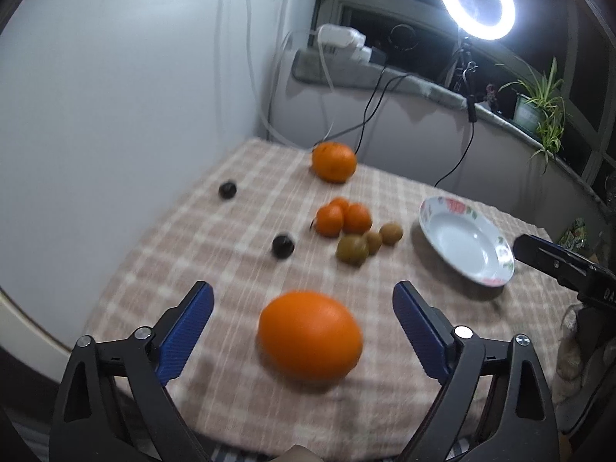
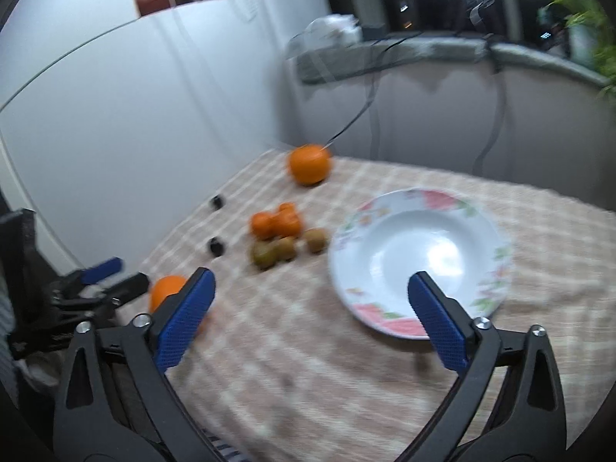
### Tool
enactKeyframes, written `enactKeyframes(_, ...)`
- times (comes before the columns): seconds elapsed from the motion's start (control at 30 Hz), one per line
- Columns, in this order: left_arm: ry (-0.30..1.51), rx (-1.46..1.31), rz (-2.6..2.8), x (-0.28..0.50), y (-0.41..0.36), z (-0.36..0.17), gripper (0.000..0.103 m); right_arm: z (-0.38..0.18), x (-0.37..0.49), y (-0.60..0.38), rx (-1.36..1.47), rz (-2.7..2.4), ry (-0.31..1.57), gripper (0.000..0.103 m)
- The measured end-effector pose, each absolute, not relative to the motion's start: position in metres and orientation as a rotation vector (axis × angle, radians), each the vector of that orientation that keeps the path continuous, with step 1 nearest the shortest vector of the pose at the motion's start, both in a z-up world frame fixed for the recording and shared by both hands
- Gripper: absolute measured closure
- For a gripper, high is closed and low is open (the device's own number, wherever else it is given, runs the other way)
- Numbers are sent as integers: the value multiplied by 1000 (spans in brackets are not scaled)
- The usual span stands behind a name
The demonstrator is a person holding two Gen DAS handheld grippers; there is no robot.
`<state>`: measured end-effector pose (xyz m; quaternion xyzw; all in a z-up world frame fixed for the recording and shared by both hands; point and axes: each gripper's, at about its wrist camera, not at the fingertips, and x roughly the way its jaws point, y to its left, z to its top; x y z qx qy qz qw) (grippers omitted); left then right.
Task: Organize fruits
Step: 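Move the right gripper to the large orange and close on it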
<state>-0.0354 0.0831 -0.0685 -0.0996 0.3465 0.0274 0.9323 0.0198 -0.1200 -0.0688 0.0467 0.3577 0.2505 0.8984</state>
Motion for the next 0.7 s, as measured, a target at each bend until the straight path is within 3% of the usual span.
enactKeyframes(0.07, 734, -234, 55, -38, 89, -75, 14, -77, 25, -107, 117, 583, 789, 8)
enactKeyframes(0.43, 814, -299, 1, -42, 93, -99, 22, -105, 39, -47, 137, 813, 961, 9)
enactKeyframes(0.7, 839, -329, -38, -37, 93, -107, 22, -120, 46, -16, 130, 908, 1048, 9)
